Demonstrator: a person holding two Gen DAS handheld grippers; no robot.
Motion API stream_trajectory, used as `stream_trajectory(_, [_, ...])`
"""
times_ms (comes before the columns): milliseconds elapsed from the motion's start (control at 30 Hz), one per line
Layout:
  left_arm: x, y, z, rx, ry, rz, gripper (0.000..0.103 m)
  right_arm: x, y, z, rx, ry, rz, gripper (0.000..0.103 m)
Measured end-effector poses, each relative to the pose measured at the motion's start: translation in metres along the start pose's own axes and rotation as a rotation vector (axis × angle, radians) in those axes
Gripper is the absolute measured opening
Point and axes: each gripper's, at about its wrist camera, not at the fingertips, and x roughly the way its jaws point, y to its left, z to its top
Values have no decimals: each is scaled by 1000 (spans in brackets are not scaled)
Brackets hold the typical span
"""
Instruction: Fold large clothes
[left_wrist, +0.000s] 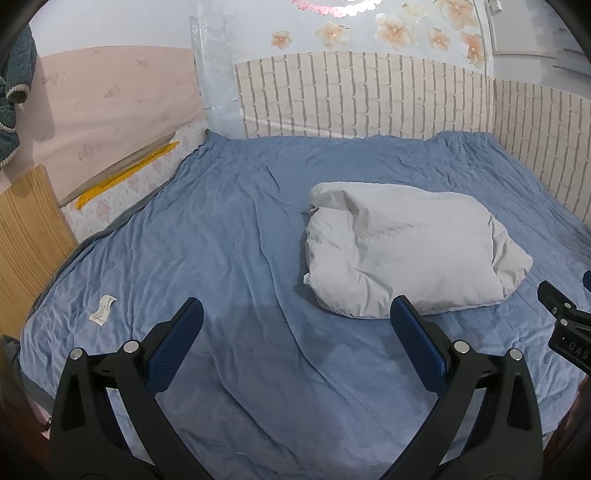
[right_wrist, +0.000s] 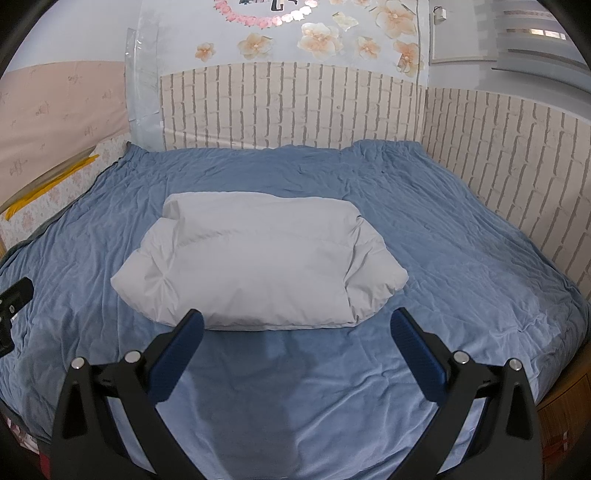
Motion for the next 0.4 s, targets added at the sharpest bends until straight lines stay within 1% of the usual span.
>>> stream_trajectory(400, [0, 1, 2, -7, 20, -4, 100, 3, -2, -2, 0, 6, -4, 101])
